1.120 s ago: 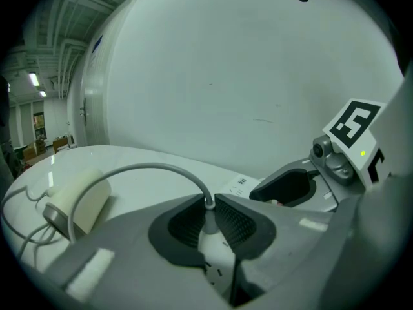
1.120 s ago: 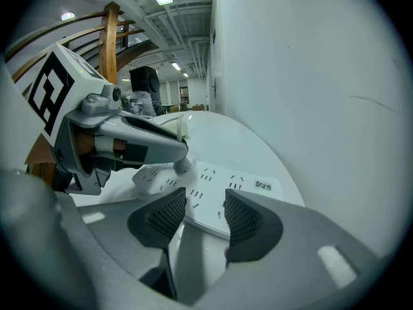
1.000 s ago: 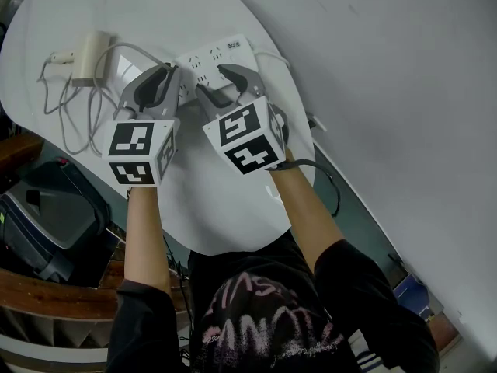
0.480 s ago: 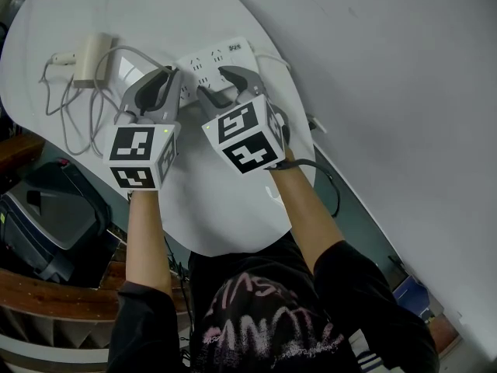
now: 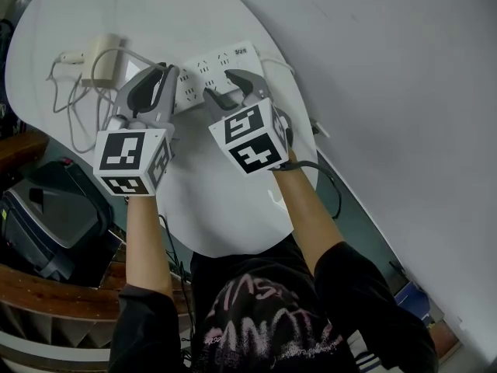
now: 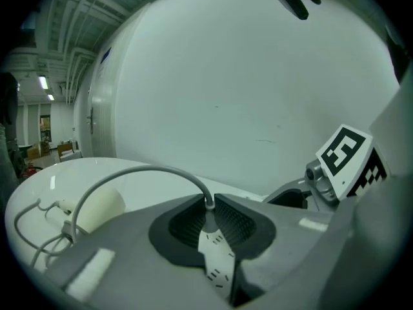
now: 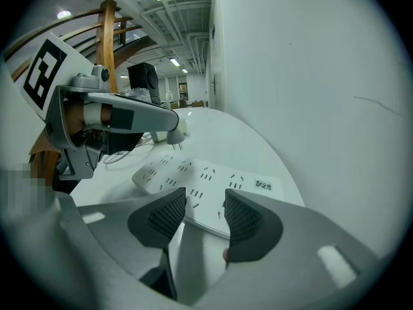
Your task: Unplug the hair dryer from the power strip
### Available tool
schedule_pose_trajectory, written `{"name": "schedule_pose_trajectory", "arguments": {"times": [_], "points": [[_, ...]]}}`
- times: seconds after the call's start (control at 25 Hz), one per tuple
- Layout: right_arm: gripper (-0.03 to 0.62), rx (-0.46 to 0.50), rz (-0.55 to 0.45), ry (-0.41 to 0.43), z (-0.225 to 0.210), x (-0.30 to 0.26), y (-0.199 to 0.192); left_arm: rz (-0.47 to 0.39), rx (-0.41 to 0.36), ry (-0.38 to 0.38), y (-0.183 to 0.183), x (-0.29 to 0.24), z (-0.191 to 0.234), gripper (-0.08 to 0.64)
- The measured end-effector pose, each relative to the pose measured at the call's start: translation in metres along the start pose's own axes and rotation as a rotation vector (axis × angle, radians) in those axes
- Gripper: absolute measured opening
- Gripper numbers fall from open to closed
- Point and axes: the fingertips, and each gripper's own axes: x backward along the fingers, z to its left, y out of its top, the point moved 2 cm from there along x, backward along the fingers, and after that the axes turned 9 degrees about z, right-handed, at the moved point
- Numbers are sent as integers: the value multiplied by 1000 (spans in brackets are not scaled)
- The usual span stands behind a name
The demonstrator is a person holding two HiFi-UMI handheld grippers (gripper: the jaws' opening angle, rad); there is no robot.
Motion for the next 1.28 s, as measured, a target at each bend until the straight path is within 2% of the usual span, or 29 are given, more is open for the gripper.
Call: {"name": "schedule_pose_trajectory", "arguments": {"times": [0.32,0.64,0.88,1.28], "points": [[207,-8,-23,-13,-2,1,0,1,-7,15,-1,3,4,54],[165,-91,-89,-51,-17,4,5,10,-9,7,-7,2,8,55],[86,-114,-128,-65,-22,11,9,11,-10,-1,-7,1,5,55],[23,-120,-140,-73,-23,20,13,20,-18,11,-9,4,6,57]]}}
